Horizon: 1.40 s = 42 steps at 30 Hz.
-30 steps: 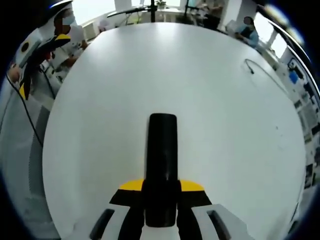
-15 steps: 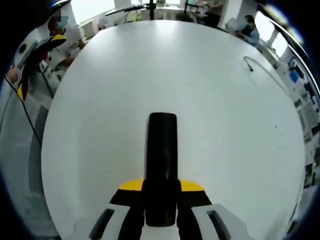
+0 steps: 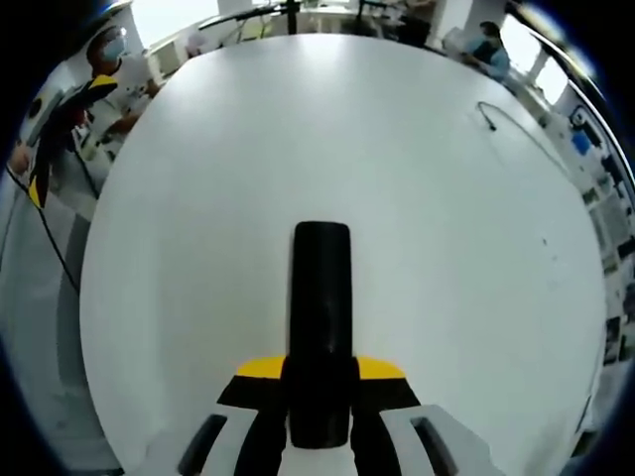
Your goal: Press the specified remote control buttons in sequence, fully releasing each button before pressing the next.
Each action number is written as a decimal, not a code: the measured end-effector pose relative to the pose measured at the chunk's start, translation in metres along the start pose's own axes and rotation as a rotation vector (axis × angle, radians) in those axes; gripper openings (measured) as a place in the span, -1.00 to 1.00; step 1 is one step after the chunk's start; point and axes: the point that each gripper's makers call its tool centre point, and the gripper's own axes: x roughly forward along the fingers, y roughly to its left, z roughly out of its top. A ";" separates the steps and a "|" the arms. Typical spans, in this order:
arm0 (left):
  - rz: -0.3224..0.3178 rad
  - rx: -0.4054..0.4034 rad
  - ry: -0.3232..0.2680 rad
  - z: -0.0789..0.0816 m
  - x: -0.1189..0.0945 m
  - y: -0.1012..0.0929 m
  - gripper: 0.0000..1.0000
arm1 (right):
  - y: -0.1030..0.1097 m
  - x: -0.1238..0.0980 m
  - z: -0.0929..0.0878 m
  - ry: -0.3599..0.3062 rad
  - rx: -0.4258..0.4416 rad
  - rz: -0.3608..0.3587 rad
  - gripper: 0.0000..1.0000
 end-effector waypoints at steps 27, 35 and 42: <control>-0.026 -0.009 0.020 -0.004 0.001 -0.004 0.72 | -0.016 0.000 -0.002 0.018 0.031 -0.003 -0.58; -0.009 -0.006 0.006 -0.002 0.000 -0.001 0.72 | -0.021 -0.001 -0.002 0.009 0.037 -0.002 -0.58; -0.044 -0.006 0.023 -0.004 0.003 -0.007 0.72 | -0.028 -0.001 -0.002 -0.001 0.039 -0.002 -0.58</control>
